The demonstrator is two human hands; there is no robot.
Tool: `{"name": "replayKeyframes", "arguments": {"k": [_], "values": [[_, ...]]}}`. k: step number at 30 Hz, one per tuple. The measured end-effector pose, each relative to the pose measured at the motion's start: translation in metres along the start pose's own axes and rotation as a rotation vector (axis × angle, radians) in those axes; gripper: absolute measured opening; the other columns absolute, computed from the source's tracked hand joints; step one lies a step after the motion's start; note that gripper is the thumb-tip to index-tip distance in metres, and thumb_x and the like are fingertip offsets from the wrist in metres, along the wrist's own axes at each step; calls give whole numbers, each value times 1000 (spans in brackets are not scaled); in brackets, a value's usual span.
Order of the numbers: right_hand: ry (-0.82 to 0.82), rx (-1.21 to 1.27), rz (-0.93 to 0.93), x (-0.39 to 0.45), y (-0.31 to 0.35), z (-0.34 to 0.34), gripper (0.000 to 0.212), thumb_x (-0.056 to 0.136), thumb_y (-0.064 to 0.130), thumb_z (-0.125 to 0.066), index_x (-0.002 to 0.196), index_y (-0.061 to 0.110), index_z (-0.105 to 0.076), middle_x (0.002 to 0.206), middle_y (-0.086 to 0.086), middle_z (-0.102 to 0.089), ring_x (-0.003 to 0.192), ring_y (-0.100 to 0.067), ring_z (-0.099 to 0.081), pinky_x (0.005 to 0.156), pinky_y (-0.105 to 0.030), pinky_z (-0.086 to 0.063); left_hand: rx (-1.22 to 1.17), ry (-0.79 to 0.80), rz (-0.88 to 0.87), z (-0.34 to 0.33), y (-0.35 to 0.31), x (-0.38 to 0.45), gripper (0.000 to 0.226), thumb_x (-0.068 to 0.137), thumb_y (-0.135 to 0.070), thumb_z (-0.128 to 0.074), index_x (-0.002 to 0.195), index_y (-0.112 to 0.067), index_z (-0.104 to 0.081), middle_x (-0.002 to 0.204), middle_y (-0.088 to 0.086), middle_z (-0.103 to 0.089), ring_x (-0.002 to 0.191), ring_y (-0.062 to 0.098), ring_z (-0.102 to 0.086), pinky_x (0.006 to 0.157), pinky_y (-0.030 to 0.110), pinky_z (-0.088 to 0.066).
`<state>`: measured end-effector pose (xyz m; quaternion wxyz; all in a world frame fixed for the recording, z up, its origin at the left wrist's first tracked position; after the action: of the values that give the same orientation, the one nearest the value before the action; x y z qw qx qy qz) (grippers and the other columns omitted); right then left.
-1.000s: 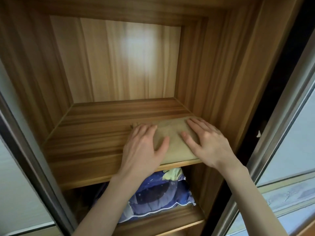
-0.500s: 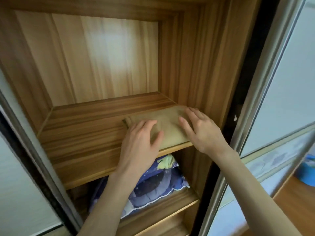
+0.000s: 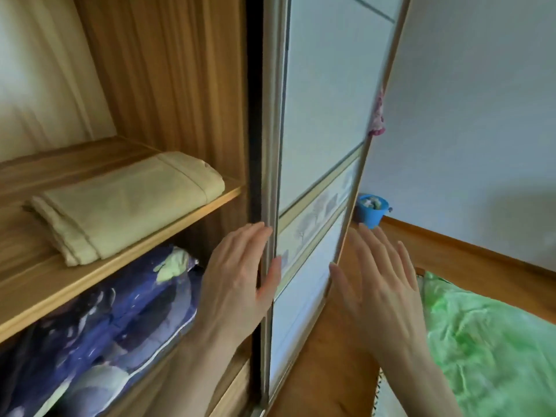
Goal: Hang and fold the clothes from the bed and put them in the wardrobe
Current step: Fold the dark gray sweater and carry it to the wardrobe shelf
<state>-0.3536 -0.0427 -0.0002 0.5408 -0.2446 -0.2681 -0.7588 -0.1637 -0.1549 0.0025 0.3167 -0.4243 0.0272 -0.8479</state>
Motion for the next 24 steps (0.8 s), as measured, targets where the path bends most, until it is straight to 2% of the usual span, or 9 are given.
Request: {"name": "replayKeyframes", "arguments": {"k": [4,7,13,20,24], "values": [[36,-94,-113,-9,-61,-2,62,103,52,-49,152,13,-49,157,-4,-50,152,-22,-37,127,-47,-25,-30,59,-72,-62,-23,21,46,107,-40,-50,142,-13,-58,141,5,-62,132,23,-58,107,44,-52],[68,-157,-202,-6,-104,-8,65,104,55,-45,155,14,-44,159,-4,-48,153,-21,-35,128,-47,-24,-61,70,-139,-105,-43,41,45,107,-38,-49,141,-11,-59,139,7,-63,132,27,-58,107,49,-51],[28,-222,-291,22,-185,-20,67,104,57,-43,154,13,-45,157,-6,-50,152,-21,-37,128,-47,-21,-41,129,-210,-184,-79,91,52,106,-46,-44,142,-12,-60,142,6,-64,137,24,-55,114,37,-43],[34,-248,-303,64,-267,-36,69,105,61,-39,155,14,-44,158,-6,-49,151,-21,-39,126,-47,-29,-61,148,-257,-262,-117,151,53,107,-48,-41,142,-13,-61,140,5,-64,136,21,-54,111,36,-48],[20,-264,-315,81,-303,-44,67,105,59,-41,152,13,-48,154,-7,-53,148,-24,-44,125,-46,-30,-70,170,-293,-296,-135,178,52,108,-47,-40,143,-14,-59,142,3,-62,137,21,-54,114,35,-43]]}}
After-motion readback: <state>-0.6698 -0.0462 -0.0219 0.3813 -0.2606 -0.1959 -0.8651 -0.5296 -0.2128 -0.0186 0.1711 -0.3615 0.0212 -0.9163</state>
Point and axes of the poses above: each hand's wrist, its own x-axis towards the middle knuckle, its own z-axis out of the back of the hand, y = z × x, the point moved 4 cm from there along x, towards the middle knuckle
